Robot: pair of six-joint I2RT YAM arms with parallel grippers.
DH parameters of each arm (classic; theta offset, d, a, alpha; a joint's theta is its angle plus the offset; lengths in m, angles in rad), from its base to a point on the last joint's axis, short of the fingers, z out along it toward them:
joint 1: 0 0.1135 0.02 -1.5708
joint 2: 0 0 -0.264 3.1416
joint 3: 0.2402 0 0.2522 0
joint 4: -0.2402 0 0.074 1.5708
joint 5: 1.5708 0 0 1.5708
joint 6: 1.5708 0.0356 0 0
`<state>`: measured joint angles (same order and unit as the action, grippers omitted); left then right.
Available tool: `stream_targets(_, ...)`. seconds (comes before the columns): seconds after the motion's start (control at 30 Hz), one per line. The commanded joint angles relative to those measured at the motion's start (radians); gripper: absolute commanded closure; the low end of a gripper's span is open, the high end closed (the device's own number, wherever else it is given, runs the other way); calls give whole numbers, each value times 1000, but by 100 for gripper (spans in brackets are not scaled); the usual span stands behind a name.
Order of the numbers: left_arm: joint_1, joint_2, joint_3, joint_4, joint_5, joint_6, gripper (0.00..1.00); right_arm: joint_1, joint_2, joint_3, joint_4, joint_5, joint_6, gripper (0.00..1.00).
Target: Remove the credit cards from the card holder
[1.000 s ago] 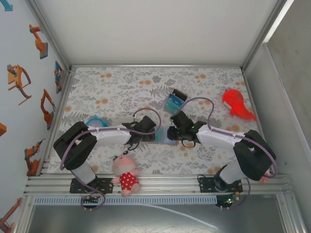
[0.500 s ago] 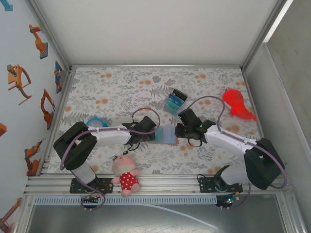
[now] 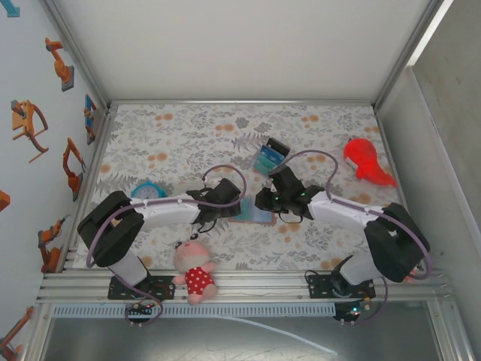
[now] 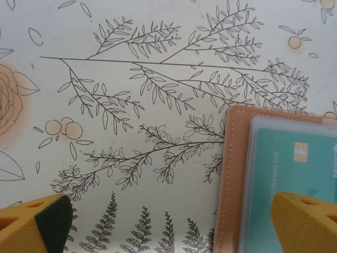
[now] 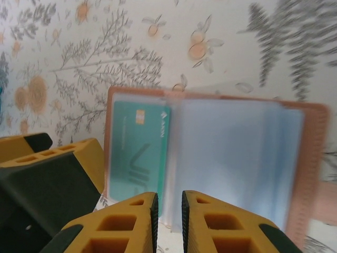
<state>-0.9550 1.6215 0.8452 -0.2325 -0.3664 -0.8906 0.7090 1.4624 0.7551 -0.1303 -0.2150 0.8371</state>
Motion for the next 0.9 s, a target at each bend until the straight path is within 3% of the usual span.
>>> stream_targets(0.0,8,-26,-1,-22,-8,12,3,23,48,57,57,-57,39,81)
stream_targets(0.37,36,23,8,-26,19,84,3,26,184,75,81,-73,72,84)
stream_targets(0.87,31,44,11,-54,20,102,3,24,200,75,75,-63,73,86)
